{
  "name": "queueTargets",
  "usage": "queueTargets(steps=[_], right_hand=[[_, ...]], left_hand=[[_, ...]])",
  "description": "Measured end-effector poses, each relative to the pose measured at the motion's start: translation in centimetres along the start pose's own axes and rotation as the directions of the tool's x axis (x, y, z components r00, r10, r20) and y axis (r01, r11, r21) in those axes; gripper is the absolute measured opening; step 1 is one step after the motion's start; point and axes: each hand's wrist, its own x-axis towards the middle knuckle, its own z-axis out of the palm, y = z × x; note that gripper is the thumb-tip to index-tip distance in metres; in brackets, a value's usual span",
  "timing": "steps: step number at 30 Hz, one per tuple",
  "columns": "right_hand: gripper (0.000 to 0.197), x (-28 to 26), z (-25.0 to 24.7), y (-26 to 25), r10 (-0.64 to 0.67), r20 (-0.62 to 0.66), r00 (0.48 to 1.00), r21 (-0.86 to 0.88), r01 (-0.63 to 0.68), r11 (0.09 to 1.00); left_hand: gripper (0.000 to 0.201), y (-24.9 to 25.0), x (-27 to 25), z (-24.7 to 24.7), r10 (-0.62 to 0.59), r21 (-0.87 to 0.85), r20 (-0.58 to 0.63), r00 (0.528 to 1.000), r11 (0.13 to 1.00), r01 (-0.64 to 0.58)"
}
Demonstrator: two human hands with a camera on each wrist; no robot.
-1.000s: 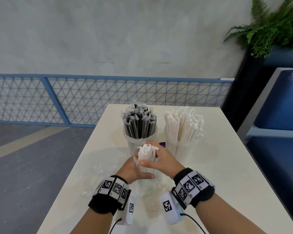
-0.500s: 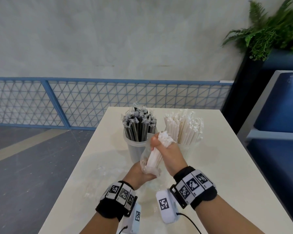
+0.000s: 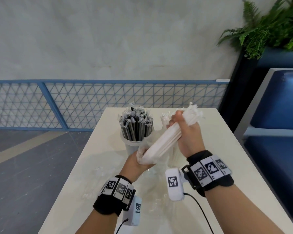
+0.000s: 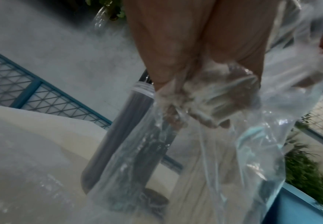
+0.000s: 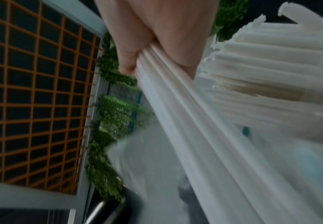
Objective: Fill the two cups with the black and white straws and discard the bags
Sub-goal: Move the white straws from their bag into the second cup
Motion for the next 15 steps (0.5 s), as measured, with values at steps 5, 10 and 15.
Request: queueTargets(steps=[5,10,15], right_hand=[[0.030,2.6,-1.8,-2.3,-0.021,-0.272,0.962,0.094,0.048,0.994],[0.031,3.9,-3.3,-3.6,-0.126,-0.386,0.914,0.101,0.177,0.979],[0.028,4.2,-3.8,-4.1,-0.308,-0.416,0.856,-0.127,0.281,0.951]], left_hand=[[0.028,-0.5,-0.2,-1.4,-0.032,-0.157,-0.113,0.993,0.987,0.014],[0.022,-1.4,-0.1,-2.1,-0.078,-0.151,-0.185,0.980,0.987,0.050],[0.007,-1.1,-0.2,-2.2,-0.064,-0.123,-0.250,0.966,0.992,0.033]])
